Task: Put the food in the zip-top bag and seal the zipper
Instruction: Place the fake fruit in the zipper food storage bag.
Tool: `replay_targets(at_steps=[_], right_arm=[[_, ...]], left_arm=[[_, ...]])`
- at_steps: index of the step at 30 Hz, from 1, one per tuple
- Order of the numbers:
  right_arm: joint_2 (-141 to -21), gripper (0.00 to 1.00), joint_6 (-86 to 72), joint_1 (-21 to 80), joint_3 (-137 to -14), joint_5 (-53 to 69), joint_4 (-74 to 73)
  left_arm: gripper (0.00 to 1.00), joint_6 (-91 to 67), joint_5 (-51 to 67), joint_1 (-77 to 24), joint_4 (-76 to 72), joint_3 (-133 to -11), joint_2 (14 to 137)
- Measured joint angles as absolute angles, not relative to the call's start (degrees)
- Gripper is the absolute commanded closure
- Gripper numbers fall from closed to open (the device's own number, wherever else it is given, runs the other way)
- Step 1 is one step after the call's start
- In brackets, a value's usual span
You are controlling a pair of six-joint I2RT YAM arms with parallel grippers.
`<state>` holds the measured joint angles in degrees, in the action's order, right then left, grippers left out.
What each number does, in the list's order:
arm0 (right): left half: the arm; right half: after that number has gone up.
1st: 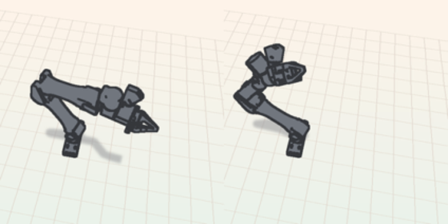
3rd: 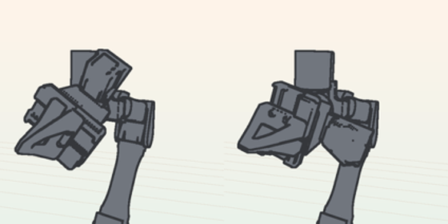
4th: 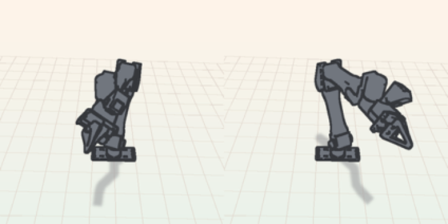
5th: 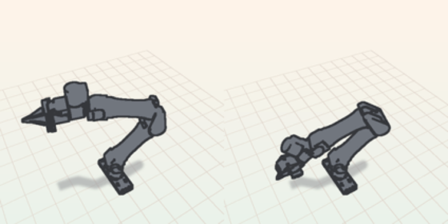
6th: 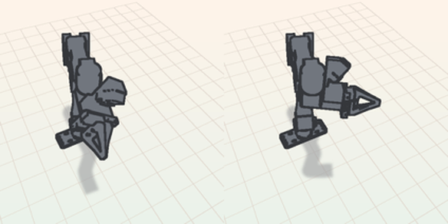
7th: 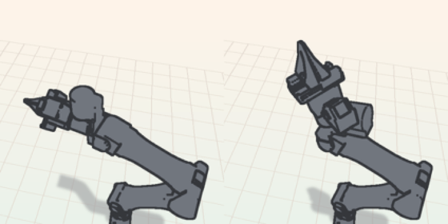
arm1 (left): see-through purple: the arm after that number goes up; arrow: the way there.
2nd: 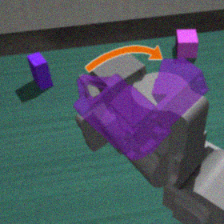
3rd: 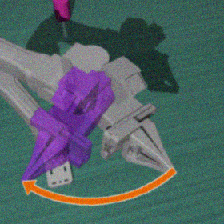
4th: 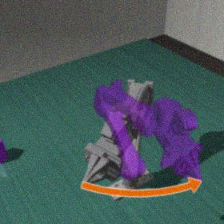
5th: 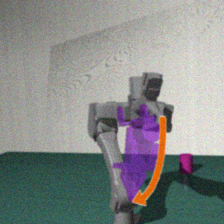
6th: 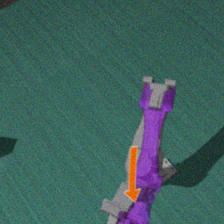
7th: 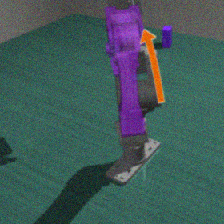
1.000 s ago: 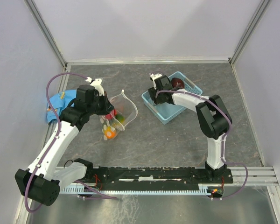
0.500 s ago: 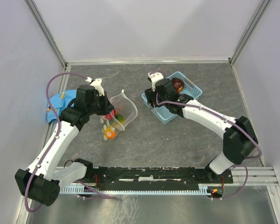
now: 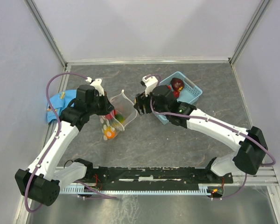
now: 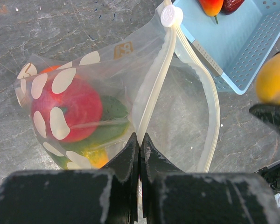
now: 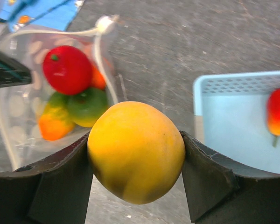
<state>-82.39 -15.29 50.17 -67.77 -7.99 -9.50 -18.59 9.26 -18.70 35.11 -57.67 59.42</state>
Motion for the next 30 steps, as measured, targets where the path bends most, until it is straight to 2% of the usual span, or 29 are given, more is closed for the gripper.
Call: replay_targets(at_steps=[20, 23, 30], right_arm=[[-97.65, 0.32, -19.44, 54.96, -75.09, 3.40, -4.67], [-99.68, 0.29, -19.97, 55.07, -76.55, 6.37, -5.26], [-102.96, 0.15, -20.78, 55.13, -79.13, 13.41, -7.51]], left_arm=[[0.97, -18.59, 9.72, -18.70, 35.07, -57.67, 59.31], [0.97, -18.59, 9.74, -18.70, 35.07, -57.67, 59.31], [0.97, -18.59, 9.74, -18.70, 35.09, -57.67, 59.31]])
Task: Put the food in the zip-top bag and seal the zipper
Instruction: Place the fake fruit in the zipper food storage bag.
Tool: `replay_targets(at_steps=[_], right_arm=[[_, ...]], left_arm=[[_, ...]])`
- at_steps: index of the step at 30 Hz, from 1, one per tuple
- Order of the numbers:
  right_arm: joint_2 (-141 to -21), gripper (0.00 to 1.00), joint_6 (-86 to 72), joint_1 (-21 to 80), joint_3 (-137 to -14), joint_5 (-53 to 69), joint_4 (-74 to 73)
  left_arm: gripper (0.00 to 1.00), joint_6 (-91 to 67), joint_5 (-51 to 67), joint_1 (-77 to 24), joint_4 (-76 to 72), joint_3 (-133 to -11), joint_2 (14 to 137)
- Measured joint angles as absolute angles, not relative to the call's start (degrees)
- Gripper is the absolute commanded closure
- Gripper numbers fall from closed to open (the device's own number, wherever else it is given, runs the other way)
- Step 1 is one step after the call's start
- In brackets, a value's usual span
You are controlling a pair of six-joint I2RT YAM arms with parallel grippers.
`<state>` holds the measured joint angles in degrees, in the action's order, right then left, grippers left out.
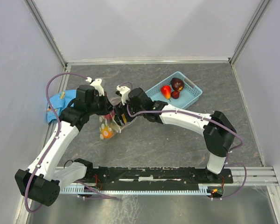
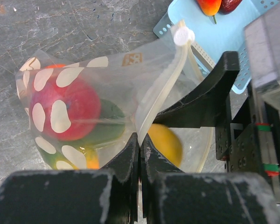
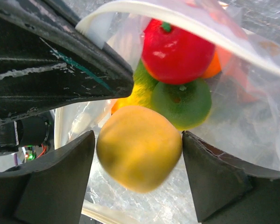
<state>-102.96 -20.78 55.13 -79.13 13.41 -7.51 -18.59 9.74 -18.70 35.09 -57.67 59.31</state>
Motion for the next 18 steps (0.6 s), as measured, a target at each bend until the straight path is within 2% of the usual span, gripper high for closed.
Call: replay_targets(at_steps=[5, 11, 18], right_arm=[[-103.92, 0.11, -20.86, 55.13, -79.79, 16.60, -8.88], [-103.26, 0.12, -20.73, 55.13, -79.72, 17.17, -9.61], [-94.15, 0.16, -19.14, 55.13, -77.36, 11.27, -12.51]], left_arm=[[0.97, -18.59, 9.74, -18.70, 35.09, -57.67, 59.27], [0.97, -18.59, 9.74, -18.70, 35.09, -57.67, 59.16], [0.97, -18.59, 9.74, -18.70, 35.07, -57.67, 59.07]])
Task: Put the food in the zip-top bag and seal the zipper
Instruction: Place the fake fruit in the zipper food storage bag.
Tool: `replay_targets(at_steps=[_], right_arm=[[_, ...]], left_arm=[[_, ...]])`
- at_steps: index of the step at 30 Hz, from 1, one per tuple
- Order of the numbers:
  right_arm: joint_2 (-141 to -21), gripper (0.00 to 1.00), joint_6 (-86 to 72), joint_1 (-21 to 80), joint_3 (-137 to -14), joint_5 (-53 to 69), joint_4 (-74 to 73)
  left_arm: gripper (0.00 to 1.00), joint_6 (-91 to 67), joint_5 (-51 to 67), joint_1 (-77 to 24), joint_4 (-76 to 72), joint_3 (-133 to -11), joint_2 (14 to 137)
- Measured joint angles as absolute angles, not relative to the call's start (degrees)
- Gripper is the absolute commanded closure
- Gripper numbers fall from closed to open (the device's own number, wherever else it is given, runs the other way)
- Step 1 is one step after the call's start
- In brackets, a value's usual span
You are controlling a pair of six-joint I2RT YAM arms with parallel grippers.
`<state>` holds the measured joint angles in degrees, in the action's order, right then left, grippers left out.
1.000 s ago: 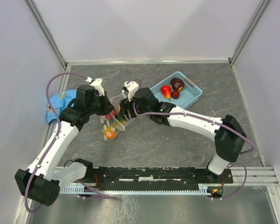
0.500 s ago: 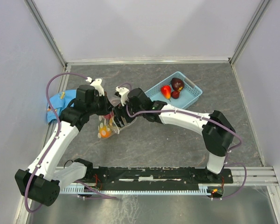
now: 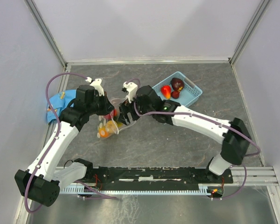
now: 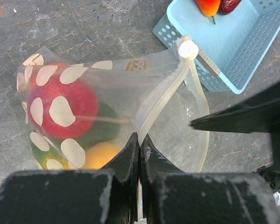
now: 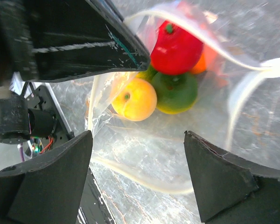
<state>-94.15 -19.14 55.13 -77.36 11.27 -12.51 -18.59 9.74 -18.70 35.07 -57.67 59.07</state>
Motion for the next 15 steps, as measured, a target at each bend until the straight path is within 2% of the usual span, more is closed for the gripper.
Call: replay_targets(at_steps=[7, 15], right_arm=[[-86.37, 0.23, -18.65, 55.29, -76.23, -4.32, -15.20], [-93.36, 0.35, -20.38, 55.29, -76.29, -10.68, -17.47]], left_arm=[[0.97, -18.59, 9.76, -18.70, 35.07, -57.67, 59.07], [0.97, -18.59, 9.74, -18.70, 35.07, -57.67, 58.81]])
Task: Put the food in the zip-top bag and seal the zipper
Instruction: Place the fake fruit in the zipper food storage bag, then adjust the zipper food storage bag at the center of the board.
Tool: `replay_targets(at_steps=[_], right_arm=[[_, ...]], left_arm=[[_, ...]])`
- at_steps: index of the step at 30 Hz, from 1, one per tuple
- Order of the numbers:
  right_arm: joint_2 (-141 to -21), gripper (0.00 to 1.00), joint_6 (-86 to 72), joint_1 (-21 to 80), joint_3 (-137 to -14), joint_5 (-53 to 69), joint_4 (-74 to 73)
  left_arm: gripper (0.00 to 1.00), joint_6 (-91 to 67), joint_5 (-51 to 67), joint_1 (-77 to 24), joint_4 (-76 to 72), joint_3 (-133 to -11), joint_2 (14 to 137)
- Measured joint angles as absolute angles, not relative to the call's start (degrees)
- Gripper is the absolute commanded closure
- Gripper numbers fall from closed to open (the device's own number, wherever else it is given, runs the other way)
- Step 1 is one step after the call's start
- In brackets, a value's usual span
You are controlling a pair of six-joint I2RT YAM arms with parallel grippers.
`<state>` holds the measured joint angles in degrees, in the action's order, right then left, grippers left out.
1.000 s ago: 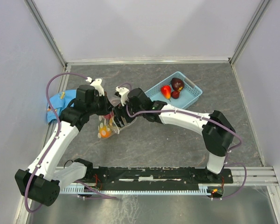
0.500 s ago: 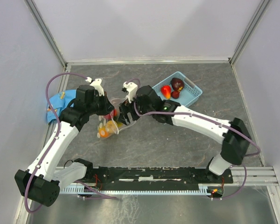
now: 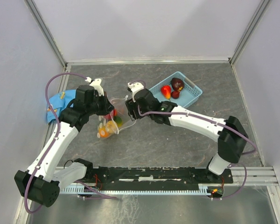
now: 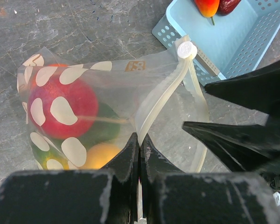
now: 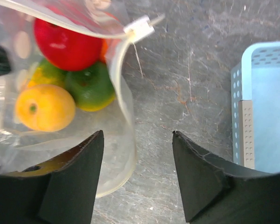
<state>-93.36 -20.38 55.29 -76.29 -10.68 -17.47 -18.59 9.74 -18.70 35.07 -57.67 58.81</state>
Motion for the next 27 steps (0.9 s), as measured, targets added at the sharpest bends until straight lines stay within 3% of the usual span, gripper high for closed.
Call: replay_targets(at_steps=[4, 8, 10, 17, 27], right_arm=[[-97.21, 0.48, -21.65, 55.29, -76.44, -12.01, -18.52], [-98.10, 0.81, -22.33, 55.29, -77.21, -12.73, -19.90], [-98.10, 0.89, -22.22, 55.29, -78.50, -12.86, -21.02], [-98.04, 0.91, -21.56, 55.35, -89.49, -14.94, -30.63], [-99.31, 0.92, -18.41, 55.40, -106.34, -27.88, -46.68]], left_arm=[[0.97, -18.59, 9.74, -18.70, 35.09, -57.67, 58.52], [0.97, -18.59, 9.72, -18.70, 35.09, -57.67, 58.39], [0.97, -18.59, 9.67, -18.70, 35.07, -57.67, 58.39], [0.97, -18.59, 9.65, -18.70, 36.21, -59.37, 59.27], [0.97, -19.33, 10.70, -18.72, 39.33, -68.51, 64.66]])
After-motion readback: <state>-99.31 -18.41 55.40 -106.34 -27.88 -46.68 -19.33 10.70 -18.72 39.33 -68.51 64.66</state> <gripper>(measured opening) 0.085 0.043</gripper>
